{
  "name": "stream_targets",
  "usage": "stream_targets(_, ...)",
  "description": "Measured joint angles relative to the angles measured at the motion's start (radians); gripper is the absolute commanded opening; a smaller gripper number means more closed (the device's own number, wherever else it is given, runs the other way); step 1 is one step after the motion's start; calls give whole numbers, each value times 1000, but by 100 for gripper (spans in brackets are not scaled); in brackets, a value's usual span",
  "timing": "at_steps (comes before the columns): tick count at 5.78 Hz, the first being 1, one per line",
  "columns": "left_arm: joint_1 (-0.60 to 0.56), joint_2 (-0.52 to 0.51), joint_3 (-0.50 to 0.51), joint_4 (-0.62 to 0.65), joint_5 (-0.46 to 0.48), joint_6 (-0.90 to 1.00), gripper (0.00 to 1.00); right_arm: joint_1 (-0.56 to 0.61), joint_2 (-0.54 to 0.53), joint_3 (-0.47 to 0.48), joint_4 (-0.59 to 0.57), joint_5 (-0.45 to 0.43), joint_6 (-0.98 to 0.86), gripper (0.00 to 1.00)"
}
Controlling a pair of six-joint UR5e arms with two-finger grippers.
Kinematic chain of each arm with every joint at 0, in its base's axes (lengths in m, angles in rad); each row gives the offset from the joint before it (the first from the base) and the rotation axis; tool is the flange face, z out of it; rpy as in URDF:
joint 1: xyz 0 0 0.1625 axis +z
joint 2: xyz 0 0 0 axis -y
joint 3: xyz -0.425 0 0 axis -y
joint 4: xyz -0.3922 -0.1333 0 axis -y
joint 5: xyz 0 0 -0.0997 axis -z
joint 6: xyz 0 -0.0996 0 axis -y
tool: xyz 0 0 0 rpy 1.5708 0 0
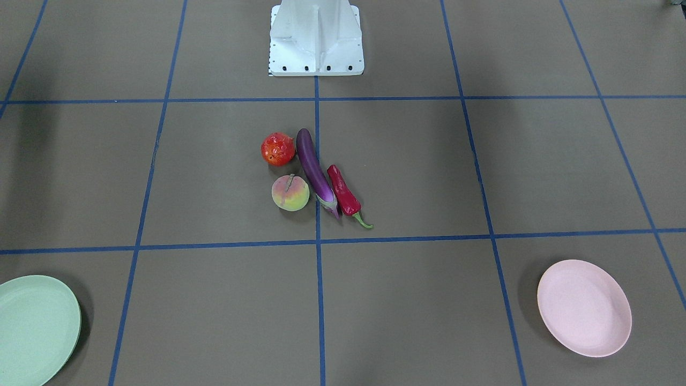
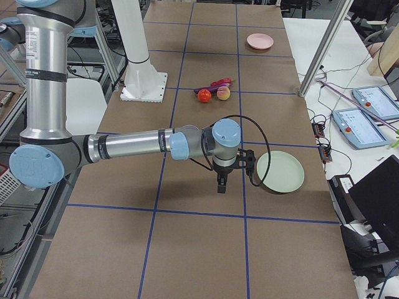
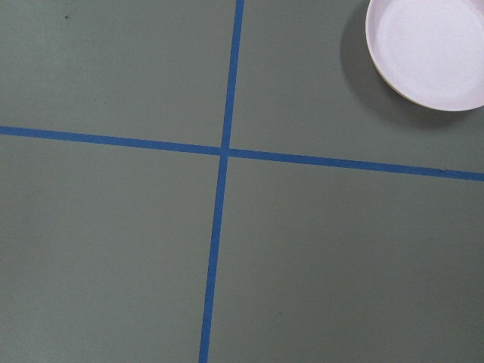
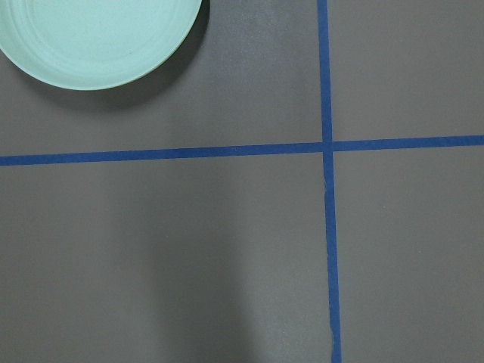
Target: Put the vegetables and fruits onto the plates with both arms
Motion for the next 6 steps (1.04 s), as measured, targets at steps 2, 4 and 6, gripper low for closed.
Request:
stream_targets(2, 153, -10, -56, -66, -6, -175, 100, -6, 0, 2, 10, 14, 4, 100)
stream_targets(4, 314, -58, -100, -130, -3, -435, 100, -19, 0, 2, 33, 23, 7, 100)
stream_targets(6, 484, -217, -105, -128, 118, -692, 100, -40, 1, 0, 36, 23, 8, 100)
